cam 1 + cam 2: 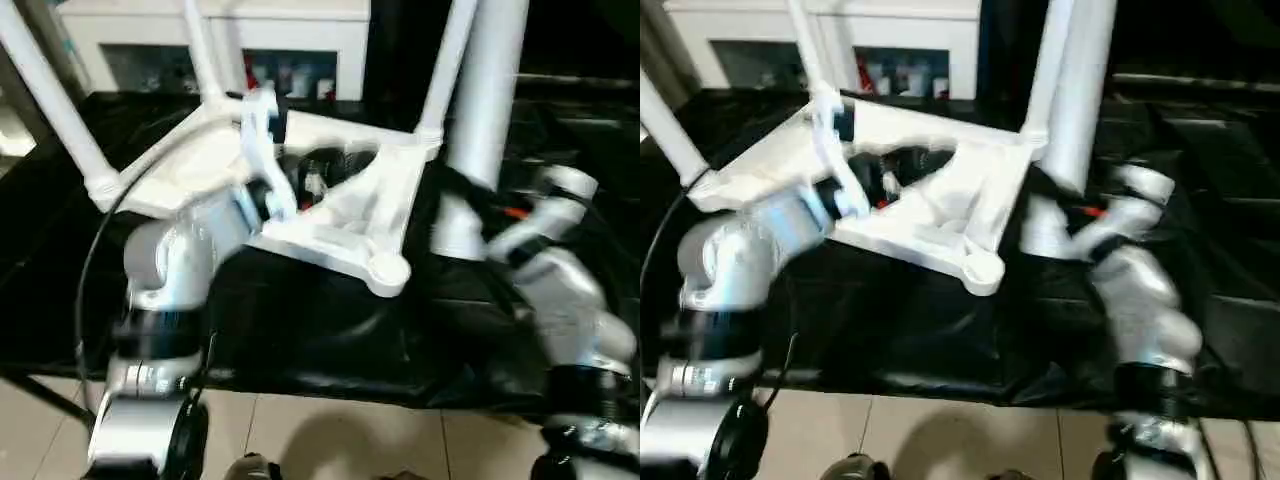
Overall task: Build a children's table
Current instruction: Pick table leg
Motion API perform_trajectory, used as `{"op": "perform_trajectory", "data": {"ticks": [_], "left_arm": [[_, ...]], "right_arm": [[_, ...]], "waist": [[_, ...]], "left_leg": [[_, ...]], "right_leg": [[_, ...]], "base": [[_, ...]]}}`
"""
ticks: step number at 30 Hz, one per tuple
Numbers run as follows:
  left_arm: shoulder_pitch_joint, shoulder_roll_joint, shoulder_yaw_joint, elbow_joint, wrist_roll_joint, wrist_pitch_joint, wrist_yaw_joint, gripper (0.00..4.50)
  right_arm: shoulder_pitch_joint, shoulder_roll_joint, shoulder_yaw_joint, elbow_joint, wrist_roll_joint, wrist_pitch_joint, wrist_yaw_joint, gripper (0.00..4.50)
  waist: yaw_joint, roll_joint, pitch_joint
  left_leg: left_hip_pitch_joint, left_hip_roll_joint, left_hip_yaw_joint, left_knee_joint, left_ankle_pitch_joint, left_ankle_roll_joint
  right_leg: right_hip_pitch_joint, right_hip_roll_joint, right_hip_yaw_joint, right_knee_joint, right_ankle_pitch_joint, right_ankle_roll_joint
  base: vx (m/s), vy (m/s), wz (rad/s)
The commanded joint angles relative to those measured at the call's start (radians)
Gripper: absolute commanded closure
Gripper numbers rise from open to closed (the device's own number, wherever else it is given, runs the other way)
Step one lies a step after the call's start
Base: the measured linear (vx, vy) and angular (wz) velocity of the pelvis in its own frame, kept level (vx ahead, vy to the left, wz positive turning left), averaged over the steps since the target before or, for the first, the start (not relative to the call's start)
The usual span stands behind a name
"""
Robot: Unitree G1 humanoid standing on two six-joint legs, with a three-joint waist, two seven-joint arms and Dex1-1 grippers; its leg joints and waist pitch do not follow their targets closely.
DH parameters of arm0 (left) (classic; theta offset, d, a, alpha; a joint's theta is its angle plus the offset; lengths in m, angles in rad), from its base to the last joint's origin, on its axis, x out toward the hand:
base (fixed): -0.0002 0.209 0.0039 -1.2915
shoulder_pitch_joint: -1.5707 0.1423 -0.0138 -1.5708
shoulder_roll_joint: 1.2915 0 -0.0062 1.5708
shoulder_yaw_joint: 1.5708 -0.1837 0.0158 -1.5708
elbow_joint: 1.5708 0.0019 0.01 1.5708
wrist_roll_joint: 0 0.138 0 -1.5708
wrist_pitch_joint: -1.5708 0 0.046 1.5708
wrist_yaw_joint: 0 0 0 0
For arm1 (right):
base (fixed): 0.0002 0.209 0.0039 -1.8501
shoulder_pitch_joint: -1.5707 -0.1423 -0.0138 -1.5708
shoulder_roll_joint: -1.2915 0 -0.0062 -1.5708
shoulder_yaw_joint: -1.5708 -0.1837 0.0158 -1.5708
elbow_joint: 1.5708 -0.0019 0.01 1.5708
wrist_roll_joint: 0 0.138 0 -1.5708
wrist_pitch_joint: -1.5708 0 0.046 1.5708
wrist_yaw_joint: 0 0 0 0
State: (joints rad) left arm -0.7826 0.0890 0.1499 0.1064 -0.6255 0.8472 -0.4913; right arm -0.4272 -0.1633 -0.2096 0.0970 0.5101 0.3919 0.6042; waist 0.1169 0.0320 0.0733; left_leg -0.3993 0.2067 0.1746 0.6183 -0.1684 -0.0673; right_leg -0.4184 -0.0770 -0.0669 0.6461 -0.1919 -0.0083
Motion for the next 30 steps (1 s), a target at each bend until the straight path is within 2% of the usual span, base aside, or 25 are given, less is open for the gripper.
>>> {"op": "perform_trajectory", "data": {"ticks": [1,2,3,5,6,7,8,9,11,13,17,18,20,21,30], "left_arm": [[-0.015,-0.003,0.025,0.033,0.001,0.016,0.020,0.52],[-0.015,-0.003,0.025,0.033,0.001,0.016,0.020,0.52],[-0.024,-0.008,0.030,0.058,0.000,0.013,0.026,0.52],[-0.038,-0.019,0.051,0.109,-0.013,0.005,0.043,0.52],[-0.056,-0.026,0.073,0.161,-0.032,-0.001,0.062,0.52],[-0.061,-0.027,0.079,0.175,-0.038,-0.002,0.068,0.52],[-0.061,-0.027,0.079,0.175,-0.038,-0.002,0.068,0.52],[-0.066,-0.025,0.080,0.185,-0.036,-0.009,0.071,0.52],[-0.066,-0.025,0.080,0.187,-0.035,-0.010,0.072,0.52],[-0.076,-0.027,0.091,0.196,-0.040,-0.011,0.071,0.80],[-0.086,-0.030,0.107,0.201,-0.048,-0.004,0.066,1.00],[-0.091,-0.029,0.108,0.209,-0.051,-0.005,0.065,1.25],[-0.096,-0.029,0.110,0.214,-0.054,-0.004,0.067,1.31],[-0.103,-0.030,0.114,0.225,-0.058,-0.008,0.080,1.51],[-0.111,-0.033,0.113,0.244,-0.039,-0.019,0.110,2.15]], "right_arm": [[0.005,0.000,0.050,-0.049,-0.017,0.017,0.034,2.62],[0.005,0.000,0.050,-0.049,-0.017,0.017,0.034,2.62],[0.007,-0.001,0.089,-0.063,-0.036,0.017,0.056,2.62],[0.006,-0.001,0.139,-0.073,-0.055,0.009,0.084,2.62],[0.008,-0.005,0.179,-0.093,-0.057,0.012,0.101,2.62],[0.009,-0.006,0.188,-0.101,-0.054,0.015,0.104,2.62],[0.009,-0.006,0.188,-0.101,-0.054,0.015,0.104,2.62],[0.008,-0.010,0.192,-0.107,-0.048,0.021,0.104,2.63],[0.008,-0.011,0.193,-0.107,-0.047,0.022,0.104,2.63],[0.005,-0.020,0.202,-0.113,-0.041,0.033,0.111,2.63],[-0.004,-0.023,0.203,-0.108,-0.049,0.038,0.114,2.63],[-0.008,-0.024,0.204,-0.102,-0.052,0.034,0.112,2.63],[-0.011,-0.026,0.206,-0.099,-0.055,0.031,0.109,2.63],[-0.016,-0.029,0.210,-0.094,-0.060,0.025,0.103,2.63],[-0.026,-0.036,0.216,-0.082,-0.072,0.017,0.093,2.63]], "waist": [[0.006,-0.023,-0.084],[0.005,-0.022,-0.084],[0.005,-0.027,-0.084],[0.006,-0.026,-0.084],[0.008,-0.034,-0.084],[0.011,-0.029,-0.087],[0.011,-0.029,-0.087],[0.009,-0.038,-0.086],[0.013,-0.034,-0.087],[0.019,-0.042,-0.088],[0.024,-0.044,-0.088],[0.024,-0.044,-0.088],[0.024,-0.047,-0.088],[0.024,-0.046,-0.088],[0.023,-0.050,-0.087]], "left_leg": [[0.014,0.009,-0.004,-0.070,-0.144,0.024],[0.015,0.010,-0.004,-0.070,-0.147,0.022],[0.016,0.011,-0.003,-0.070,-0.149,0.017],[0.017,0.008,-0.002,-0.069,-0.150,0.015],[0.015,0.008,-0.002,-0.070,-0.142,0.015],[0.016,0.011,-0.005,-0.070,-0.136,0.014],[0.016,0.011,-0.005,-0.070,-0.136,0.014],[0.015,0.013,-0.006,-0.072,-0.143,0.014],[0.016,0.014,-0.006,-0.072,-0.131,0.014],[0.015,0.014,-0.005,-0.071,-0.113,0.018],[0.016,0.014,-0.004,-0.070,-0.106,0.021],[0.015,0.014,-0.004,-0.070,-0.105,0.021],[0.016,0.014,-0.004,-0.069,-0.102,0.021],[0.016,0.014,-0.003,-0.069,-0.103,0.019],[0.017,0.014,-0.004,-0.070,-0.111,0.010]], "right_leg": [[0.061,-0.054,0.038,-0.095,-0.252,-0.145],[0.059,-0.055,0.038,-0.096,-0.255,-0.144],[0.056,-0.053,0.039,-0.097,-0.252,-0.143],[0.055,-0.053,0.040,-0.096,-0.243,-0.145],[0.059,-0.053,0.040,-0.095,-0.231,-0.139],[0.058,-0.057,0.041,-0.092,-0.213,-0.144],[0.058,-0.057,0.041,-0.092,-0.213,-0.144],[0.059,-0.057,0.041,-0.091,-0.196,-0.150],[0.058,-0.058,0.042,-0.087,-0.168,-0.161],[0.061,-0.058,0.042,-0.082,-0.140,-0.167],[0.061,-0.059,0.043,-0.080,-0.110,-0.176],[0.063,-0.060,0.043,-0.080,-0.108,-0.177],[0.063,-0.060,0.043,-0.080,-0.106,-0.178],[0.063,-0.060,0.043,-0.079,-0.106,-0.179],[0.064,-0.060,0.043,-0.081,-0.112,-0.175]], "base": [[0.000,0.000,0.00],[0.000,0.000,0.00],[0.000,0.000,0.00],[0.000,0.000,0.00],[0.000,0.000,0.00],[0.000,0.000,0.00],[0.000,0.000,0.00],[0.000,0.000,0.00],[0.000,0.000,0.00],[0.000,0.000,0.00],[0.000,0.000,0.00],[0.000,0.000,0.00],[0.000,0.000,0.00],[0.000,0.000,0.00],[0.000,0.000,0.00]]}}
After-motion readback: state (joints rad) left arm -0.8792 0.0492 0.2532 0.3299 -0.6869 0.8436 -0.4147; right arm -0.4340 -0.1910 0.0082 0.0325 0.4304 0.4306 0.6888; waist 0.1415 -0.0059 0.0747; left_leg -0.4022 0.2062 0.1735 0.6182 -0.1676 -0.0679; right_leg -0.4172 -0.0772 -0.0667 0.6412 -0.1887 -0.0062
